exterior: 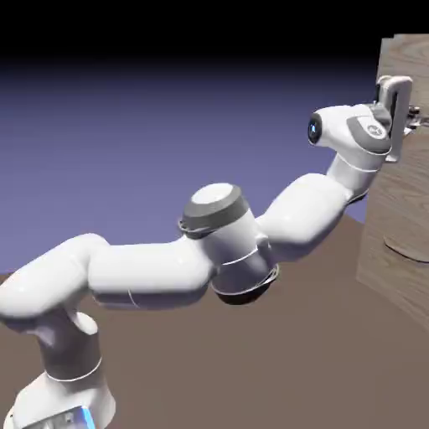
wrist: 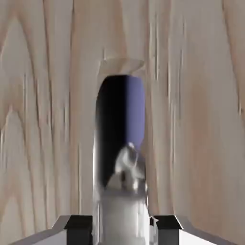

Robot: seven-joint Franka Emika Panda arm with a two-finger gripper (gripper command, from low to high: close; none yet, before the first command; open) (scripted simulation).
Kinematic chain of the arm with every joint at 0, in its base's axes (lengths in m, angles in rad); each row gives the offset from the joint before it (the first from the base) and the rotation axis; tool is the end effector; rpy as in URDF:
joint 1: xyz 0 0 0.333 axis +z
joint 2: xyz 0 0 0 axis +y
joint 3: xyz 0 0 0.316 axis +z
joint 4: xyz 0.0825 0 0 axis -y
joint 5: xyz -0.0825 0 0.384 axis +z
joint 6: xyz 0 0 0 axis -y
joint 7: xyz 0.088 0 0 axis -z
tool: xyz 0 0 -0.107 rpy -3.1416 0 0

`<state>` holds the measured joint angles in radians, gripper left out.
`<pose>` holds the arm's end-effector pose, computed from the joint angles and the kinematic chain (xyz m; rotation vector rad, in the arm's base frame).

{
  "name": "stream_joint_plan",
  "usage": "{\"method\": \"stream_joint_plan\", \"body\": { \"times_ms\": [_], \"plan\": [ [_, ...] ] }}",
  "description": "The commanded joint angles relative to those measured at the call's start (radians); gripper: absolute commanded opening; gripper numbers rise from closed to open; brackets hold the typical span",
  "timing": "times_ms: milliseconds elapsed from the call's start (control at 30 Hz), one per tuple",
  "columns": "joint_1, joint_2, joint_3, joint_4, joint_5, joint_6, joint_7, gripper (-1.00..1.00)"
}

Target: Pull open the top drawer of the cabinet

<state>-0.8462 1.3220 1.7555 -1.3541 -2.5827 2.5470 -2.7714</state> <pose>0.7252 0.0343 0.5649 -0.6142 1.4810 -0.6133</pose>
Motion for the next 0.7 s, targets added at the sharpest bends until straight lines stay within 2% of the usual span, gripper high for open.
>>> {"method": "stream_joint_plan", "body": {
  "times_ms": [0,667],
  "plan": [
    [-0.023,-0.002,0.005,-0.036,-0.003,-0.013,0.011,-1.0],
    [-0.525,-0.012,0.196,-0.761,0.024,-0.251,0.181,-1.0]
  ]
}}
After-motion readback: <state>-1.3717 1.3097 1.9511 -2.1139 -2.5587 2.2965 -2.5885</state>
